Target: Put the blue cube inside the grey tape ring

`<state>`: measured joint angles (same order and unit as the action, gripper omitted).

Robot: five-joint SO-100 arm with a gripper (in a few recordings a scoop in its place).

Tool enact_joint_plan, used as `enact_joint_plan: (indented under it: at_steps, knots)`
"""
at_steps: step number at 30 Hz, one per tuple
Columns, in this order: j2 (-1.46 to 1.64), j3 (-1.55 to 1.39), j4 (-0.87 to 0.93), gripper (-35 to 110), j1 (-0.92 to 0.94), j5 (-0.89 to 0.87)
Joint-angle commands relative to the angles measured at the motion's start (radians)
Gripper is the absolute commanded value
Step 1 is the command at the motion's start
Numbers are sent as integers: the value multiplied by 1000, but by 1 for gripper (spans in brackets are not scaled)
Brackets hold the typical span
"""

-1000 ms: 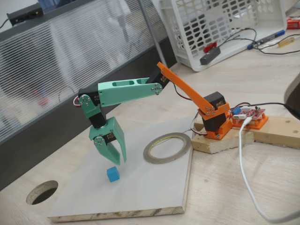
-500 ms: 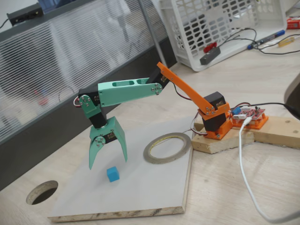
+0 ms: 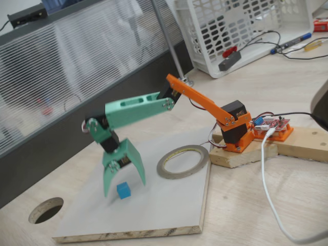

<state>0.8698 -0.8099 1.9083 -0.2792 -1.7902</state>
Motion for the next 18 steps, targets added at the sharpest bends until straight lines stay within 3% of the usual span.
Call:
enact_joint_plan:
  at_steps: [1,11,18]
  knots:
    - [-20,15,6,79,-6,-8]
    - [-32,14,-160,79,-6,-6]
    - [-32,12,-166,78,-6,-8]
